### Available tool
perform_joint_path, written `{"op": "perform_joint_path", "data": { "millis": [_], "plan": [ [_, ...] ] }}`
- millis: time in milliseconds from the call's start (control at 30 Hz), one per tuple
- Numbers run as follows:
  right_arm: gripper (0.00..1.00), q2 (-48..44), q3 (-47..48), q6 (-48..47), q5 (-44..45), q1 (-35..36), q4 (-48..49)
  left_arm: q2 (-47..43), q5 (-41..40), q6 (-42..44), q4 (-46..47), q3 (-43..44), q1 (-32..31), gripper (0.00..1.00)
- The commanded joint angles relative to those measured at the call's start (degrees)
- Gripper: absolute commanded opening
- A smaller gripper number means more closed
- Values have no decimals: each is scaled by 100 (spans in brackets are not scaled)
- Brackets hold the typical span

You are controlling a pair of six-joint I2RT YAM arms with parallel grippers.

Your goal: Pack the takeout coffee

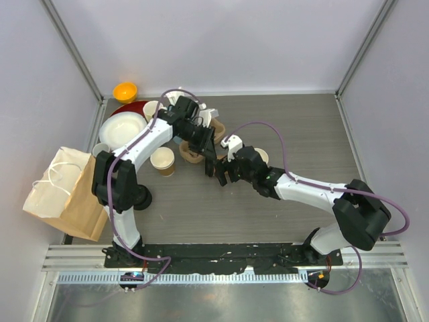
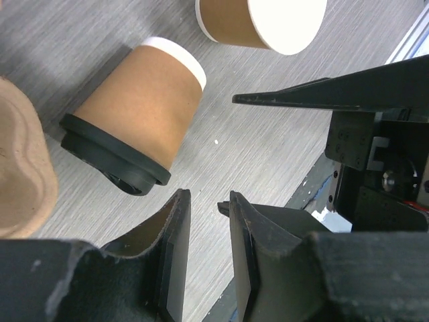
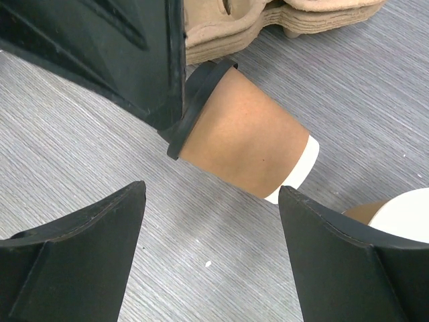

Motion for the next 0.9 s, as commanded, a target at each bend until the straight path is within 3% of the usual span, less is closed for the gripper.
{"op": "perform_joint_path", "data": {
  "millis": [0,133,167,400,567,700,867],
  "plan": [
    [85,-142,350,15,-160,-21,26,-122,1,90,-181,369,173,34],
    [92,33,613,-1405,-1178,-21,-351,-386,-25,81,-173,449,629,40],
    [93,77,875,-2183,-1311,-38,-796,-430,-34,90,-181,449,701,40],
    [96,297,1660,-4814,-2990,-600,-2373,-641,19,125,-243,230,1062,41],
    [97,622,1905,-5662,-3220,-969,-2506,-641,19,125,-225,159,1106,41],
    [97,1464,2467,-5952,-3114,-1005,-2997,-615,72,72,-208,89,1114,41],
    [96,1853,2662,-6137,-3132,-1014,-3095,-676,28,-42,12,-350,1115,41]
  ]
}}
